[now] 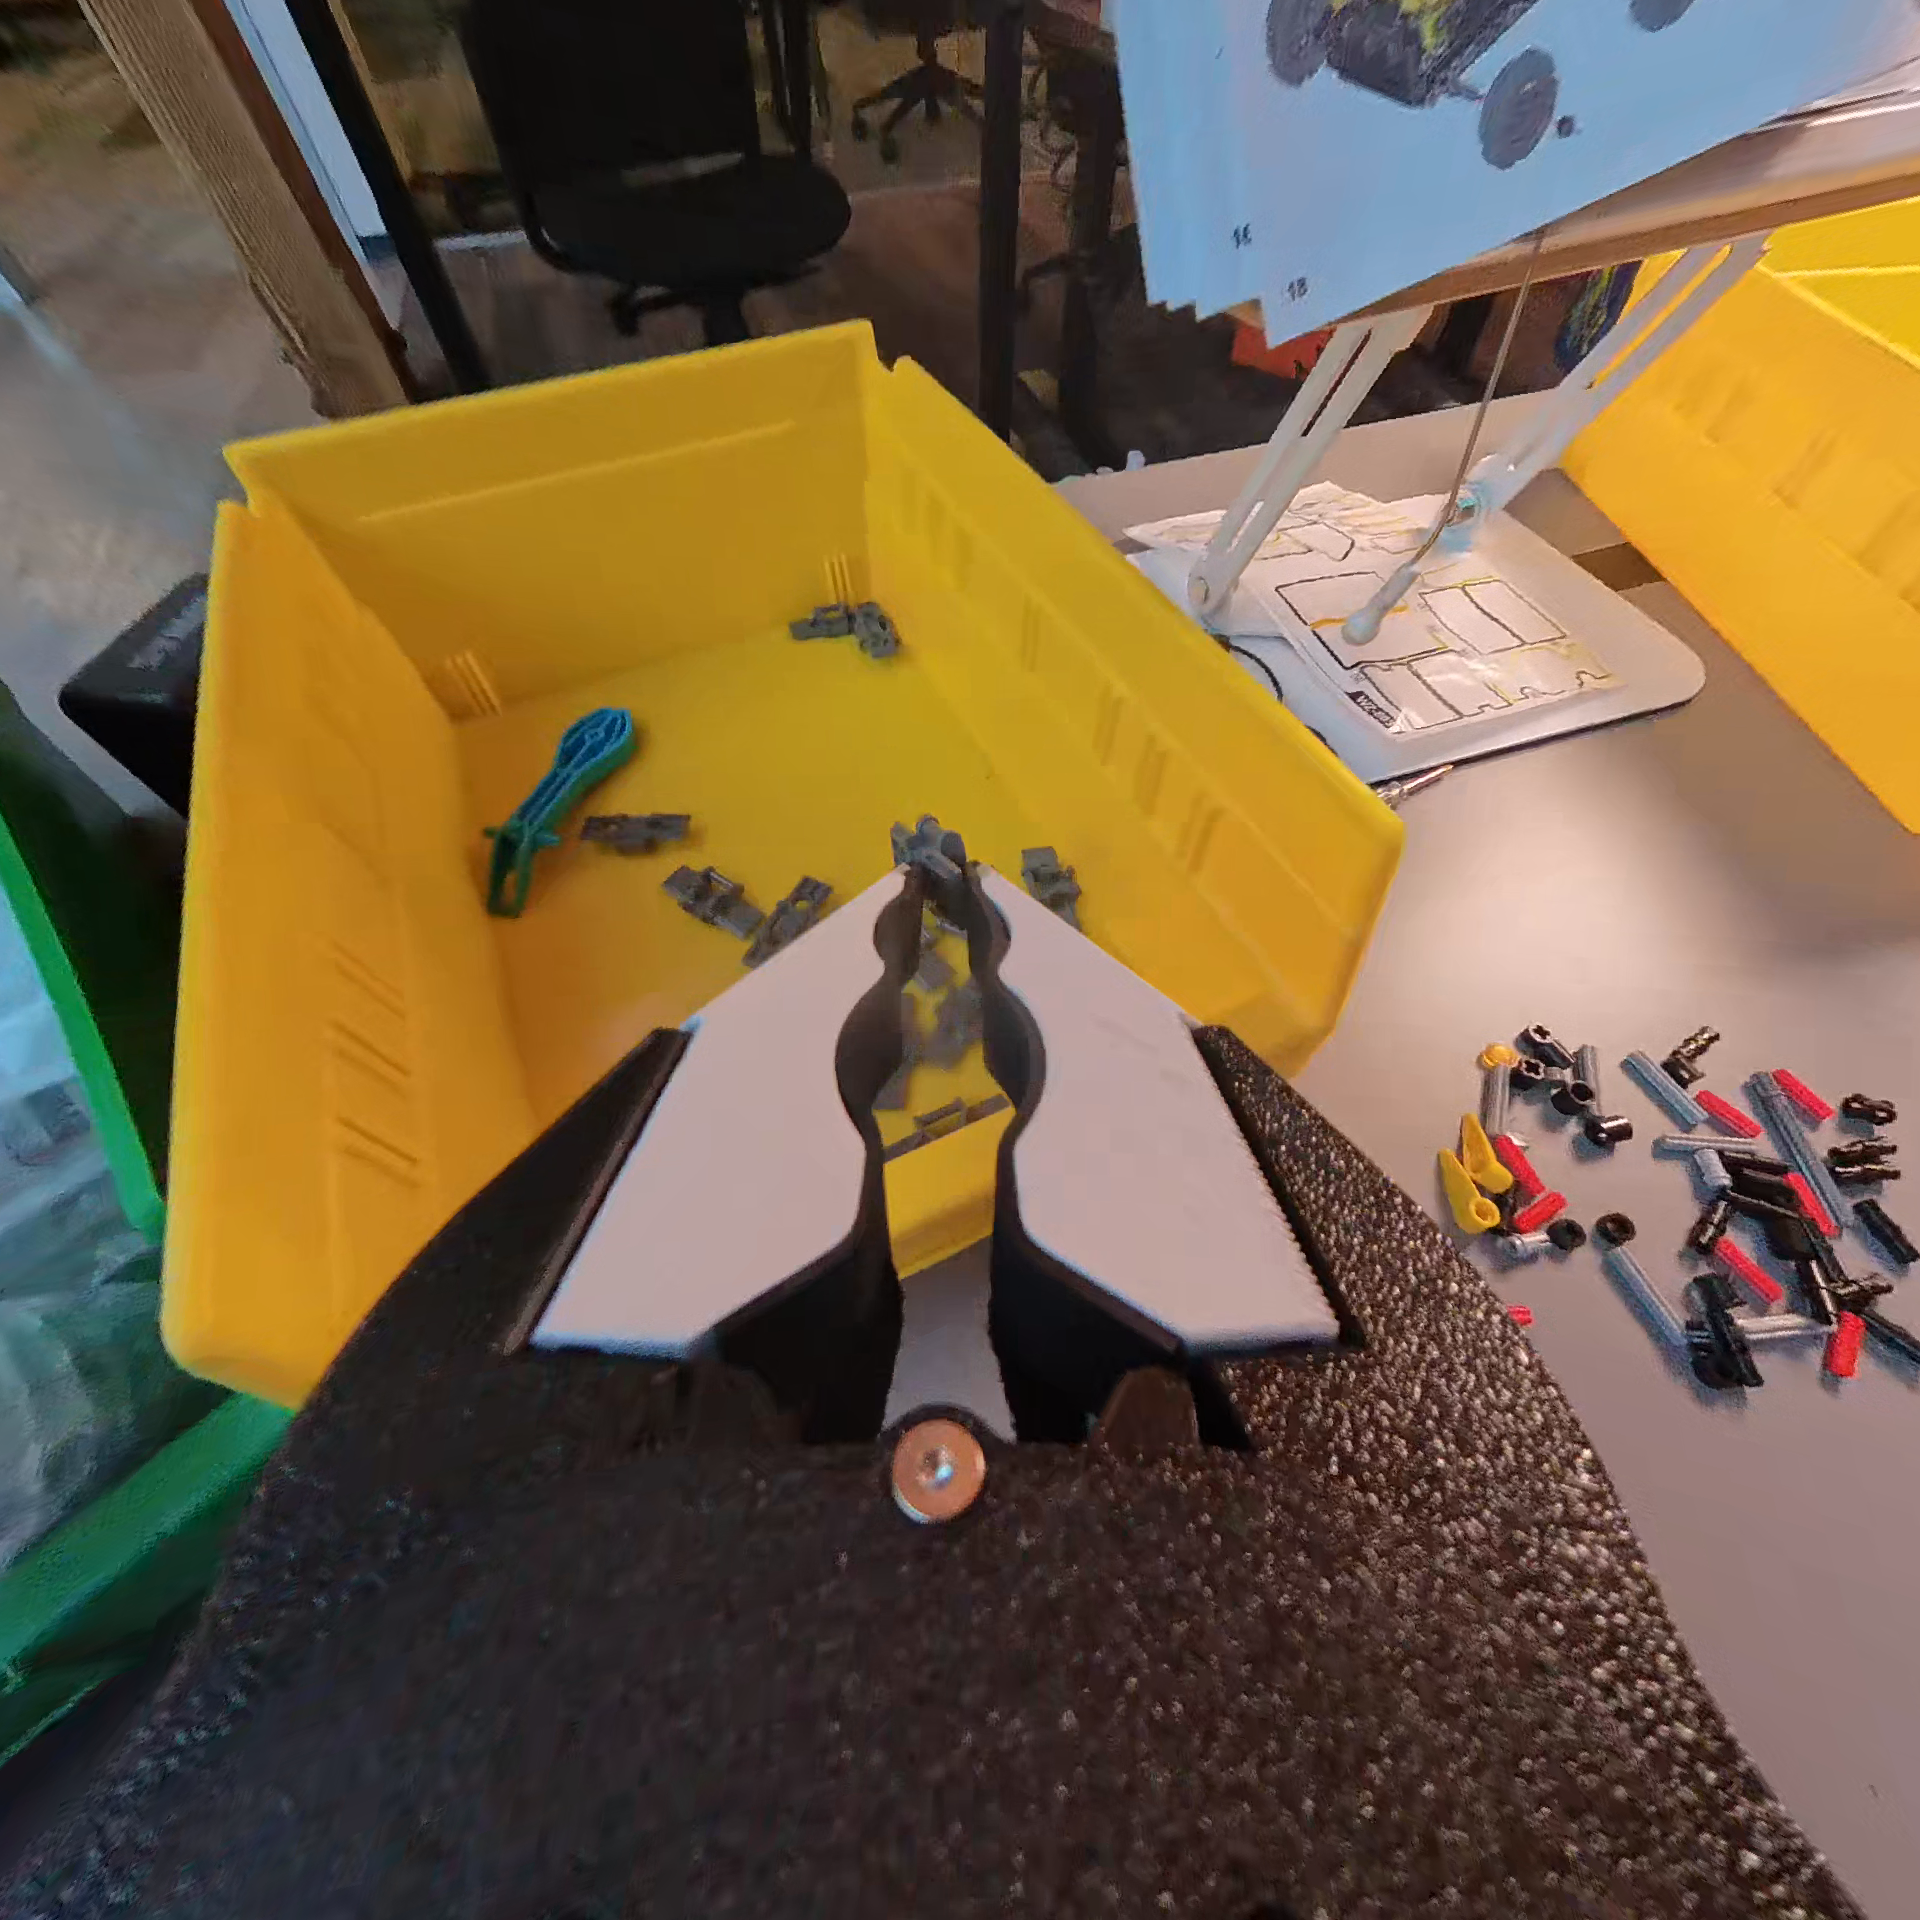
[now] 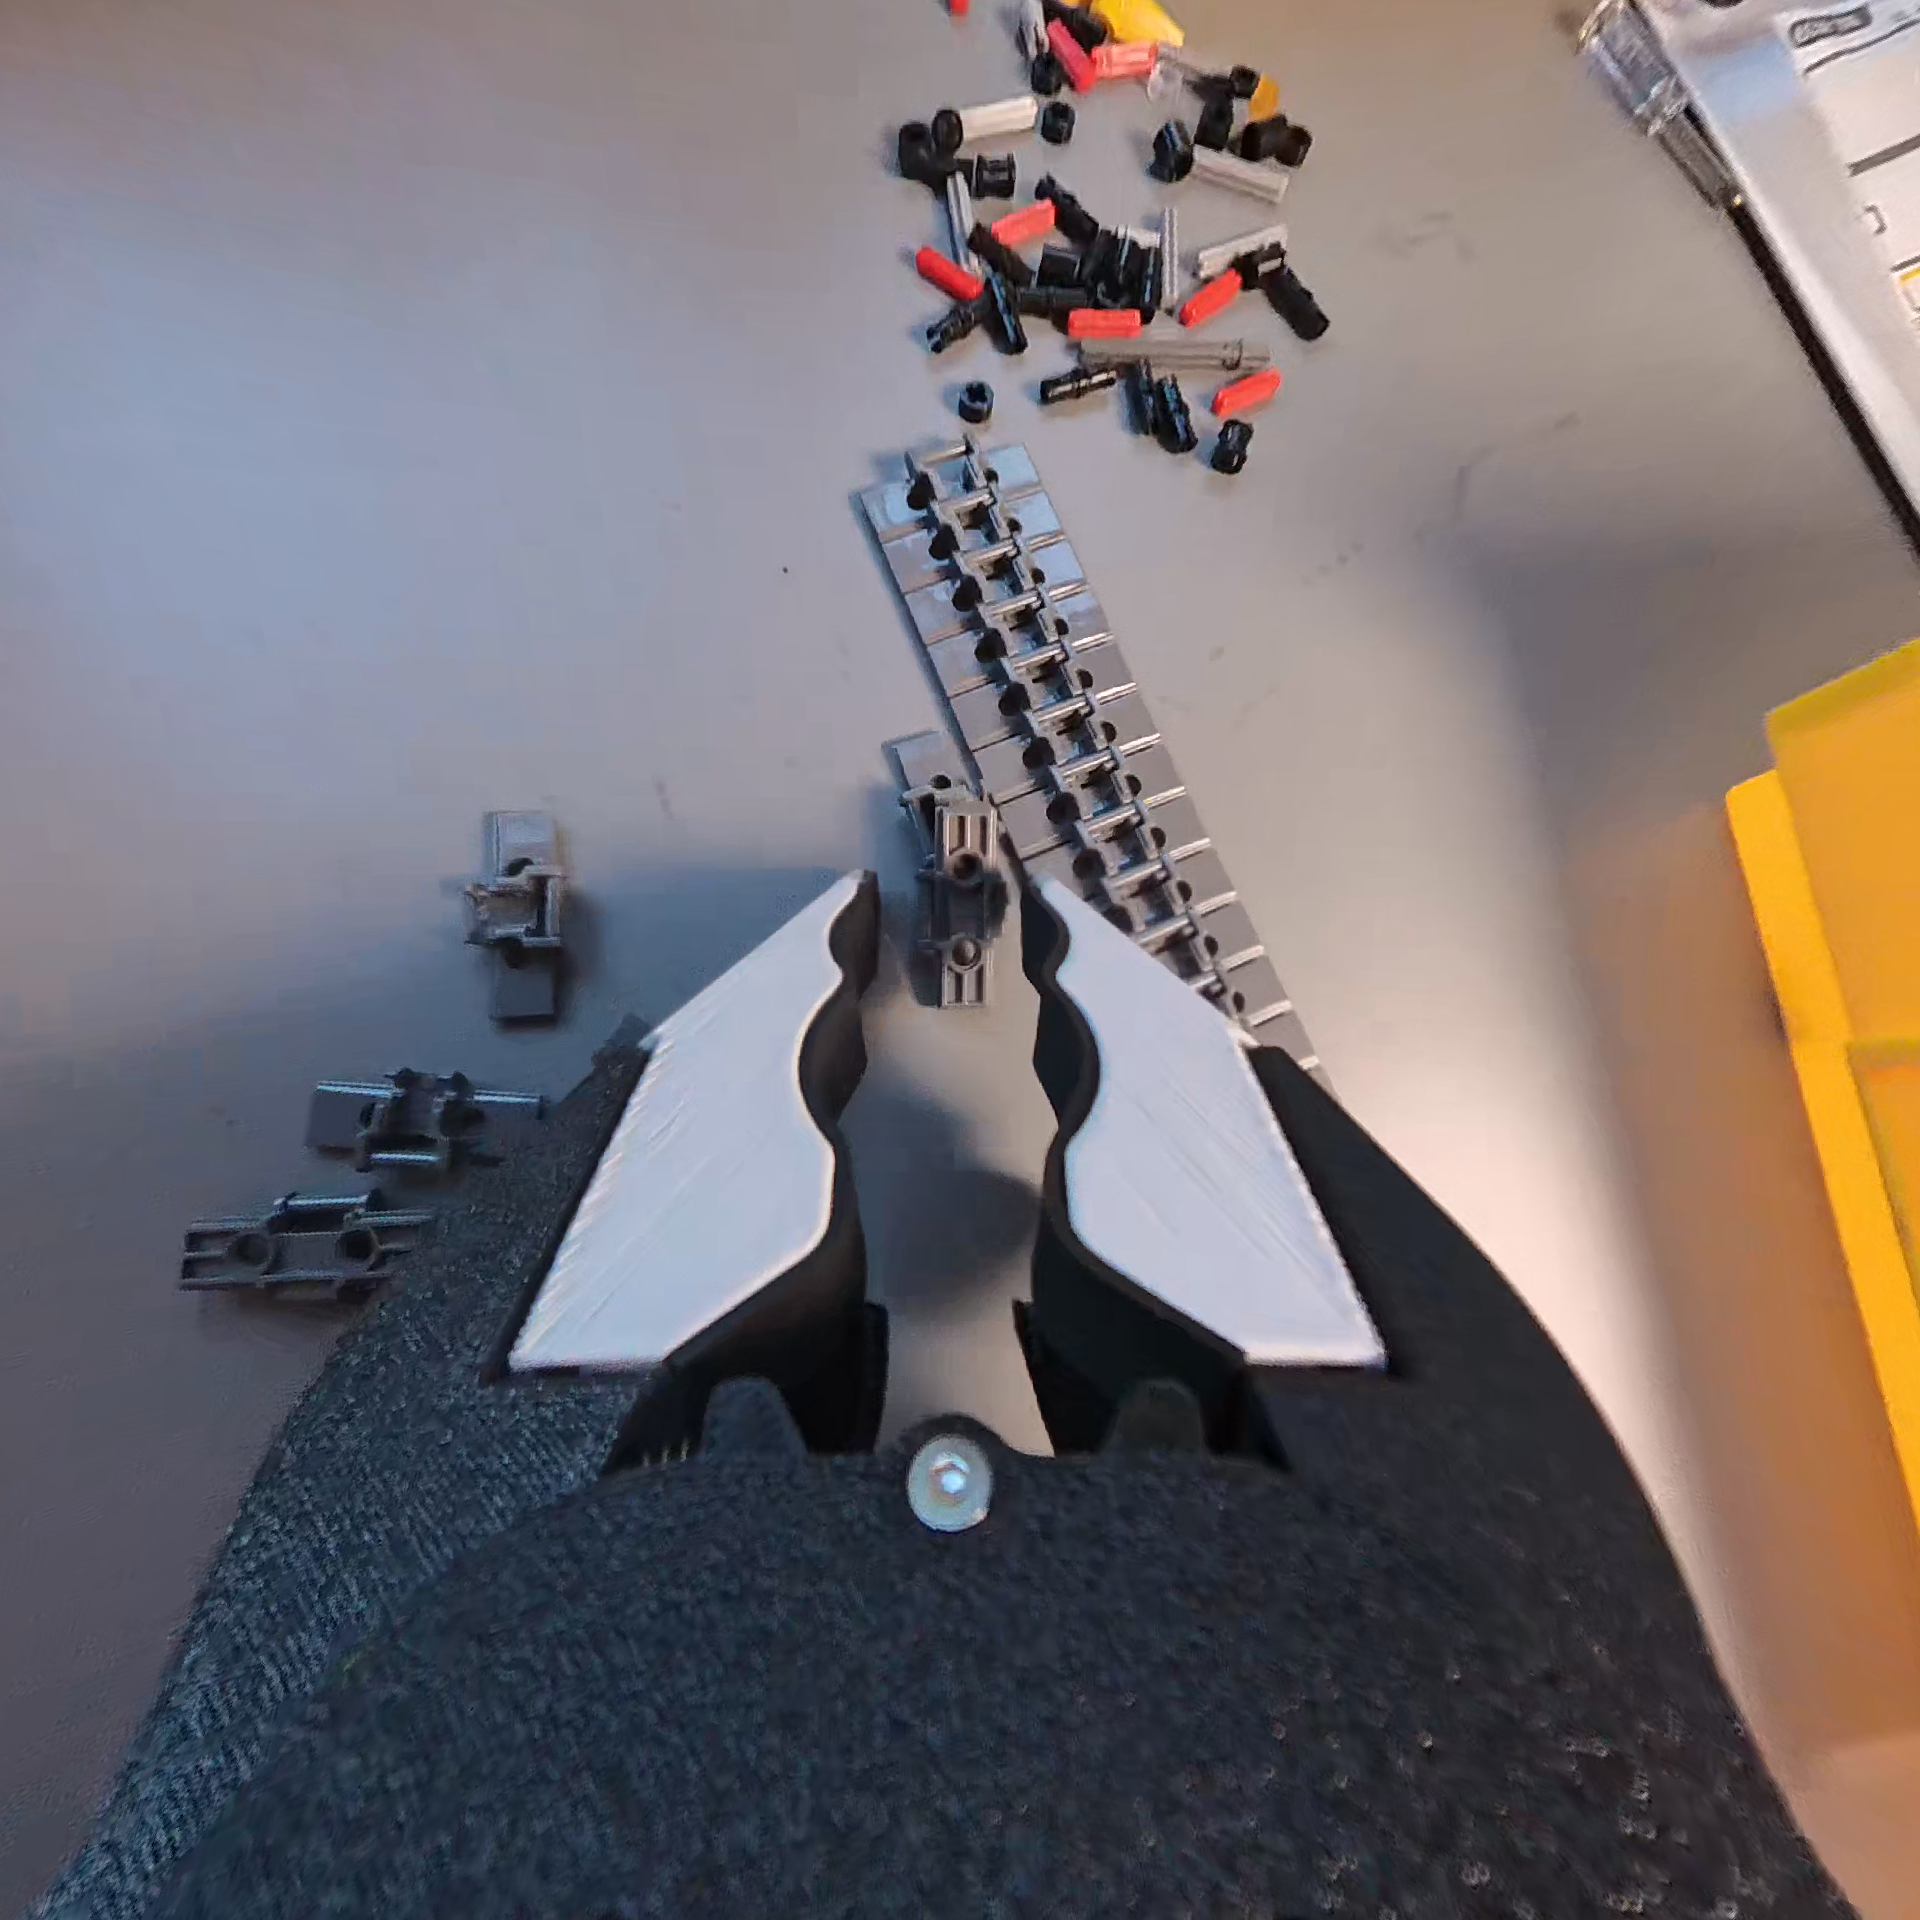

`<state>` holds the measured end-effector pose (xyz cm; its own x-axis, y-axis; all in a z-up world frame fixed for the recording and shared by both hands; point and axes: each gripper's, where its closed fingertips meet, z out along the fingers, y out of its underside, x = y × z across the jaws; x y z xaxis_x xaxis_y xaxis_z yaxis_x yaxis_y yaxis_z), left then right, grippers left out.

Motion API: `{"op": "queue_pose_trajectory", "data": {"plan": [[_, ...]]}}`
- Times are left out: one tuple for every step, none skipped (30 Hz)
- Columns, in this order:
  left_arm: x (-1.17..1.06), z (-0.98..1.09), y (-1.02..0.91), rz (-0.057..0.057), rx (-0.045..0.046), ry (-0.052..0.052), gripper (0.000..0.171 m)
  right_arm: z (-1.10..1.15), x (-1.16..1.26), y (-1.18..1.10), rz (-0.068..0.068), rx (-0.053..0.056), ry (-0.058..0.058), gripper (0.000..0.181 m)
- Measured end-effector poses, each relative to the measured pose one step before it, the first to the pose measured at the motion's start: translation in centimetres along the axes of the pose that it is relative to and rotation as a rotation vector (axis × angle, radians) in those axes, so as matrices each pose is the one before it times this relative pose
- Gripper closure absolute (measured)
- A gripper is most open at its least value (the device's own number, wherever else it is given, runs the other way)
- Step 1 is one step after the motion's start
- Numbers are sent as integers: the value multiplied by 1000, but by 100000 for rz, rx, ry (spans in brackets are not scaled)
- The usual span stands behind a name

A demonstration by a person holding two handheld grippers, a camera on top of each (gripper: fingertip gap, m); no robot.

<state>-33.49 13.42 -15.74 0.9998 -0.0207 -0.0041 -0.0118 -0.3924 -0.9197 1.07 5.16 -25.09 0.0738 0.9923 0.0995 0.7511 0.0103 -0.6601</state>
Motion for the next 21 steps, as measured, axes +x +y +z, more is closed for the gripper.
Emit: {"op": "queue_pose_trajectory", "data": {"plan": [[86,92,220,-2043,-119,1660,158,104,-162,45,-1012,-35,-633,159],[206,-150,-271,-1555,2066,1704,148,-23,-106,-101,-326,897,-414,163],[377,-332,-659,-994,3552,1889,140,10,29,118,-808,-577,353,165],[710,-430,-904,-761,4317,3035,134,-46,1,15,-1585,113,469,165],[1223,-435,-956,-676,4493,5097,130,-49,-32,-36,-2271,428,449,165],[1703,-360,-754,-874,3346,6873,128,-93,-36,-249,-3330,1683,1010,165],[2113,-197,-380,-1124,1308,8200,127,-215,61,-544,-4006,3257,1923,165],[2503,-35,25,-1599,-635,9613,126,-318,192,-797,-3750,4495,2893,165],[2719,194,412,-1928,-1998,10239,126,-379,328,-1001,-3570,5332,3662,165],[2738,461,683,-1902,-2609,10102,124,-417,417,-1123,-3642,5822,4379,165],[2675,696,885,-2112,-2864,10087,122,-369,375,-1056,-3690,5096,4155,166],[2538,918,1045,-2424,-3115,10083,123,-314,415,-970,-3380,4432,4423,165],[2222,1105,1135,-2325,-3676,9215,122,-205,214,-765,-3129,3057,2983,165],[1700,1193,998,-1864,-3219,6971,120,-137,128,-622,-2973,2174,2378,165],[1377,1174,831,-1150,-2606,5629,120,-113,193,-553,-2771,2135,3033,165],[1116,1125,814,-582,-3382,4523,118,-68,128,-412,-2295,1403,2386,166],[731,1041,705,22,-3504,2448,118,-61,53,-317,-1779,1006,1828,166],[550,907,548,422,-2574,1435,118,-87,-11,-305,-1550,1096,1405,166],[476,807,439,-120,-1980,1260,120,-61,-123,-236,-1307,763,521,166],[433,720,373,-445,-1505,1268,123,-38,-83,-195,-1099,352,711,166],[370,594,314,37,-1110,1026,127,-56,-8,-237,-1527,799,1193,166]]}}
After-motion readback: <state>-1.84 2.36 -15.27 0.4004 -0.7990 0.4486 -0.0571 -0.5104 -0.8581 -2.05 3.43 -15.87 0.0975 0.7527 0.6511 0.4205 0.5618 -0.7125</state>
